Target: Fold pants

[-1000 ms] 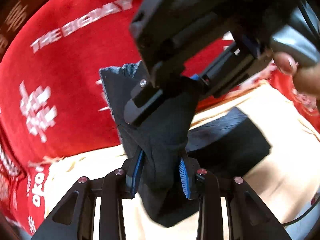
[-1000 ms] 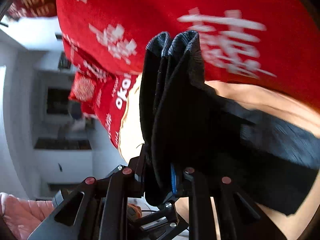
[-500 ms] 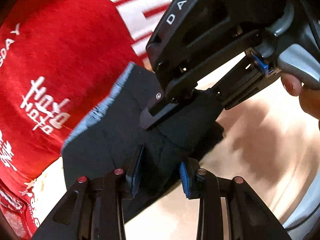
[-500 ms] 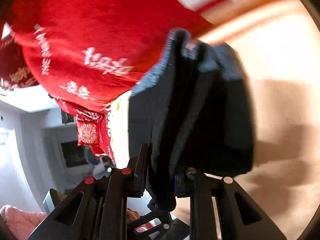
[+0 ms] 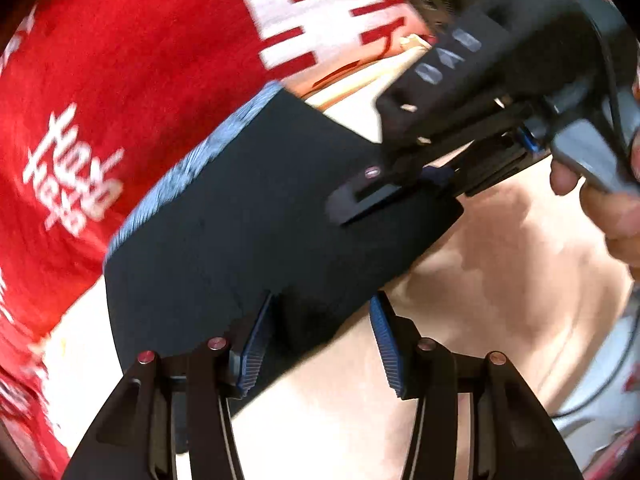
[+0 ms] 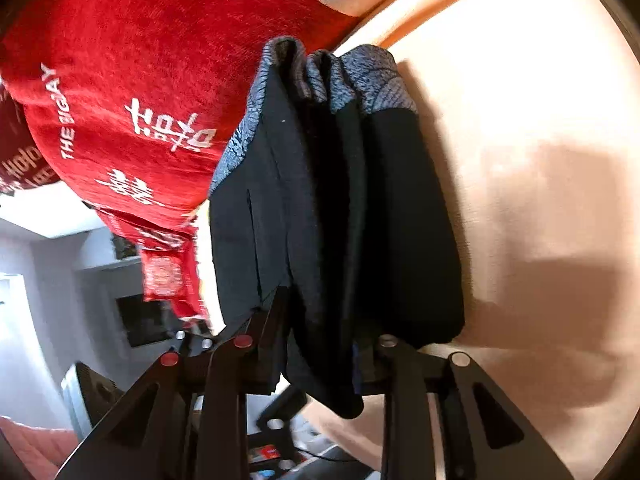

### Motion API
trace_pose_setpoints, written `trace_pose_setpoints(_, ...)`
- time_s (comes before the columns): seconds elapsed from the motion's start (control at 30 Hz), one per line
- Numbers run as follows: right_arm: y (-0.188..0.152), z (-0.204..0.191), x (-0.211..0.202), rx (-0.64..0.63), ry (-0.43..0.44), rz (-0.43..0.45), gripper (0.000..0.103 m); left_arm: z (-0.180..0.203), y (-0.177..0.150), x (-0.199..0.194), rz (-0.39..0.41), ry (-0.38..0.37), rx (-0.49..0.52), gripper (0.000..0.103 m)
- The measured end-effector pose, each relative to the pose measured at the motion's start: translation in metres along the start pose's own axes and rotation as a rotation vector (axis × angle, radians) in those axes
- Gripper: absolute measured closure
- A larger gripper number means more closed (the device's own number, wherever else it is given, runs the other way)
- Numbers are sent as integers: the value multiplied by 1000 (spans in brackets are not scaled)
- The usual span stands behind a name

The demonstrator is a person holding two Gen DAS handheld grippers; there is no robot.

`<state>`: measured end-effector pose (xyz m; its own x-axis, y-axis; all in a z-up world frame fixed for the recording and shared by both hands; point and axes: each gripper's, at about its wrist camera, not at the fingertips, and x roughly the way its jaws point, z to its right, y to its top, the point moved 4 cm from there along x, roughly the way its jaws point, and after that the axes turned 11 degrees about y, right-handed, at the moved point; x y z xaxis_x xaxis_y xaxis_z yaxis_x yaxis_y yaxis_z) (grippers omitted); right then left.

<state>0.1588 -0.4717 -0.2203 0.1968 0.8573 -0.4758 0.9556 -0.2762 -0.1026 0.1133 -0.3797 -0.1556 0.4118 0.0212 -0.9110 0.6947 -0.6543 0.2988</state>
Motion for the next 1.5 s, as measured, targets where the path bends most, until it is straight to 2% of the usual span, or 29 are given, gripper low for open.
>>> trace_pose_setpoints(0.07,-2,-9,-1,-37,-72,8,70,-12,-4,-4,-26,-7,-42,52)
trace_pose_setpoints(0.27,-16,-21,-11,-108,-292,64,59,-71,-19,5,-121,36,-172,52)
trace_pose_setpoints(0.4,-26,-25,-14,-141,-427,87,48,-109,-27,13,-149,60,-268,52)
trace_pose_setpoints(0.5,-33,-29,-21,-159,-547,112,48,-129,-36,19,-174,71,-317,52)
trace_pose_setpoints(0.6,-39,-34,-28,-152,-606,130,48,-137,-47,20,-215,66,-362,52)
trace_pose_setpoints(0.7,-45,-38,-26,-152,-649,120,48,-145,-56,27,-263,102,-350,52)
trace_pose_setpoints(0.83,-53,-44,-19,-145,-711,121,48,-156,-60,32,-287,53,-373,51)
trace_pose_setpoints(0.9,-56,-47,-20,-133,-732,136,48,-161,-62,33,-293,41,-383,30)
trace_pose_setpoints(1.2,-62,-60,-16,-81,-760,216,48,-182,-72,37,-307,-2,-368,29)
trace_pose_setpoints(1.27,-62,-63,-9,-73,-756,221,44,-188,-74,41,-310,-21,-383,29)
trace_pose_setpoints(1.33,-63,-67,-1,-70,-762,218,34,-195,-76,45,-310,-25,-388,29)
trace_pose_setpoints(1.5,-65,-76,13,-87,-800,197,29,-202,-82,46,-320,-53,-403,29)
